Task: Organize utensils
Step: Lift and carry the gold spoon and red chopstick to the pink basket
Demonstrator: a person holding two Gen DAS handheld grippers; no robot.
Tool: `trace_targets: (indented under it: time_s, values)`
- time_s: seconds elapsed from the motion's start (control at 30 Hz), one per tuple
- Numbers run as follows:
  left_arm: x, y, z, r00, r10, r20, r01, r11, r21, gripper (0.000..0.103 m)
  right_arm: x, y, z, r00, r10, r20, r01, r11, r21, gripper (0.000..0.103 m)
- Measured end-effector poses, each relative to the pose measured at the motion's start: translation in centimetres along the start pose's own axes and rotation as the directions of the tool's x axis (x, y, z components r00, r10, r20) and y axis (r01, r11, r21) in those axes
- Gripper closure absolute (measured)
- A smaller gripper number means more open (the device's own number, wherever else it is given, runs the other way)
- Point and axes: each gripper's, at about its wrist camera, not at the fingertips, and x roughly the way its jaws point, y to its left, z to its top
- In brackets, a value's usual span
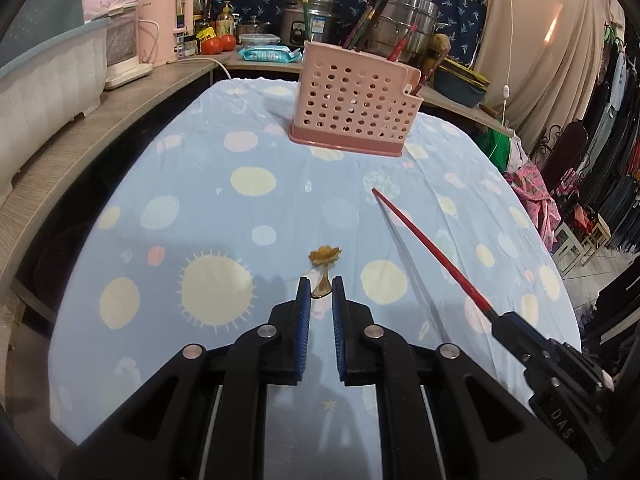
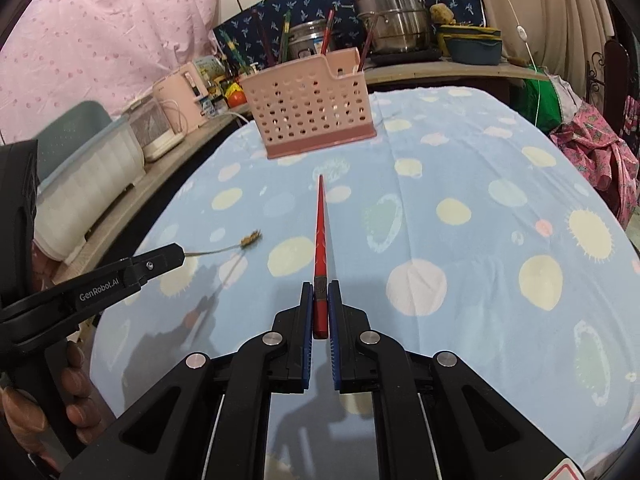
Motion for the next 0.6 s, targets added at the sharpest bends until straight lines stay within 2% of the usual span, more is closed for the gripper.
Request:
trace_targets:
  time_s: [0.53, 0.57, 0.6]
  values:
    - [-1.2, 0.2, 1.9, 0.999, -0.015, 0.042, 0.015, 1.0, 0.015, 0.095, -3.0, 0.3, 6.5, 0.987, 0.056, 0.15, -0.06, 0.998, 0.02, 0.096]
    - [-1.3, 0.2, 2.0, 0.999, -0.019, 0.043, 0.019, 1.0, 0.016, 0.096, -3.0, 0.4, 6.8, 0.986, 0.06, 0.156, -0.065, 0.998, 0.022, 0.096]
    - [-1.3, 0.1, 2.1, 0.999, -0.025, 0.043, 0.024, 1.0, 0.016, 0.102, -3.0, 0.4, 7.1, 0.985, 0.063, 0.161, -0.067, 0.997, 0.023, 0.096]
